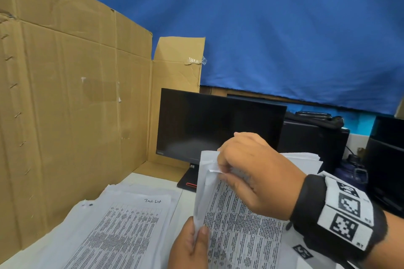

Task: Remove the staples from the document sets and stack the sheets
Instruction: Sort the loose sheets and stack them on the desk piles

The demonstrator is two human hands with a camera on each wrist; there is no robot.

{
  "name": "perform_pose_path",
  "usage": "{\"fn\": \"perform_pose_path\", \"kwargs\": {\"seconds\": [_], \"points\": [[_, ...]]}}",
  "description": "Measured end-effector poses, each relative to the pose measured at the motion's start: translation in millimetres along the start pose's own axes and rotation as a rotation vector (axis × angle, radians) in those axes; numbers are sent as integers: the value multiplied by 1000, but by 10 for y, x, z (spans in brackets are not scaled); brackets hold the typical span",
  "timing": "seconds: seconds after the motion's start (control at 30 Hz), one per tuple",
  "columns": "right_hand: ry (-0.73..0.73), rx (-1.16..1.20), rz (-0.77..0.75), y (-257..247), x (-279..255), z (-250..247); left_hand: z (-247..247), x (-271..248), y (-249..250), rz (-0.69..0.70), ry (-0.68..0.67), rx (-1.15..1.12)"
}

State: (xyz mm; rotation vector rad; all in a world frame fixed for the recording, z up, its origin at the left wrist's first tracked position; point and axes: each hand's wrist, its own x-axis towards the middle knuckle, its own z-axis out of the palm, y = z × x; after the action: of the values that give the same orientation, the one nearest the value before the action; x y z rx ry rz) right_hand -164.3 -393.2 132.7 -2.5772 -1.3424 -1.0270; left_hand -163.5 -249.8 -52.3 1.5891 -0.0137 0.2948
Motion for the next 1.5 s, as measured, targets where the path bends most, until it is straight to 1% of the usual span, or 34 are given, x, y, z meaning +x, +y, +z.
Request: {"fn": "perform_pose_path", "kwargs": {"seconds": [0.1, 0.17, 0.23, 0.27, 0.33, 0.43, 0.5, 0.57, 0.63, 0.7, 0.77, 0.83, 0.9, 0.97, 1.0, 1.03, 1.13, 1.17, 1.2, 1.23, 1.3, 1.33, 1.37, 1.4, 1.47, 1.5], "points": [[-24, -2, 25, 4, -21, 8, -10, 12, -5, 19, -10, 26], [-24, 3, 100, 12, -10, 11, -5, 13, -17, 35, -20, 65], [-18, 57, 160, 32, 1, -3, 4, 2, -27, 43, -22, 99], [-22, 89, 156, 43, -2, -15, 4, -3, -36, 52, -24, 115], [-47, 95, 96, 49, -30, -44, 5, -15, -53, 78, -32, 135], [-136, 19, 7, 27, -60, -77, -4, -11, -74, 96, -27, 147], [-169, -8, 1, 19, -56, -68, -4, -15, -79, 111, -26, 149], [-126, 2, 18, 42, -31, -53, 6, -15, -85, 139, -44, 145], [-31, 35, 42, 66, 2, -30, 19, -22, -92, 169, -57, 138], [24, 54, 111, 47, 32, -15, 20, -27, -101, 194, -68, 139], [-29, 22, 230, 23, 54, -18, 12, -28, -110, 203, -78, 137], [-152, 3, 345, 10, 86, -34, -1, -40, -95, 211, -75, 133], [-256, -5, 358, 19, 121, -52, -1, -67, -69, 222, -83, 114], [-260, -9, 355, 39, 129, -102, -9, -56, -74, 176, -79, 100], [-224, -18, 362, 82, 118, -134, -20, -23, -103, 140, -59, 95], [-157, -29, 386, 140, 100, -185, -44, 28, -146, 105, -29, 101], [169, -38, 503, 417, -10, -354, -134, 207, -268, -20, 97, 103], [279, -11, 575, 528, -77, -401, -159, 234, -277, -85, 96, 38], [376, 23, 657, 643, -164, -430, -176, 251, -283, -144, 55, -65], [461, 73, 749, 713, -257, -445, -185, 240, -260, -186, -40, -166], [586, 229, 939, 787, -480, -362, -128, 204, -166, -258, -222, -299], [637, 317, 1025, 765, -592, -286, -103, 192, -142, -279, -275, -368], [687, 415, 1092, 738, -717, -174, -83, 180, -119, -308, -283, -456], [740, 518, 1144, 701, -840, -50, -59, 175, -85, -334, -251, -554], [771, 698, 1258, 569, -1063, 195, -28, 160, -3, -337, -203, -691], [783, 783, 1327, 505, -1173, 323, -19, 148, 35, -319, -218, -719]]}}
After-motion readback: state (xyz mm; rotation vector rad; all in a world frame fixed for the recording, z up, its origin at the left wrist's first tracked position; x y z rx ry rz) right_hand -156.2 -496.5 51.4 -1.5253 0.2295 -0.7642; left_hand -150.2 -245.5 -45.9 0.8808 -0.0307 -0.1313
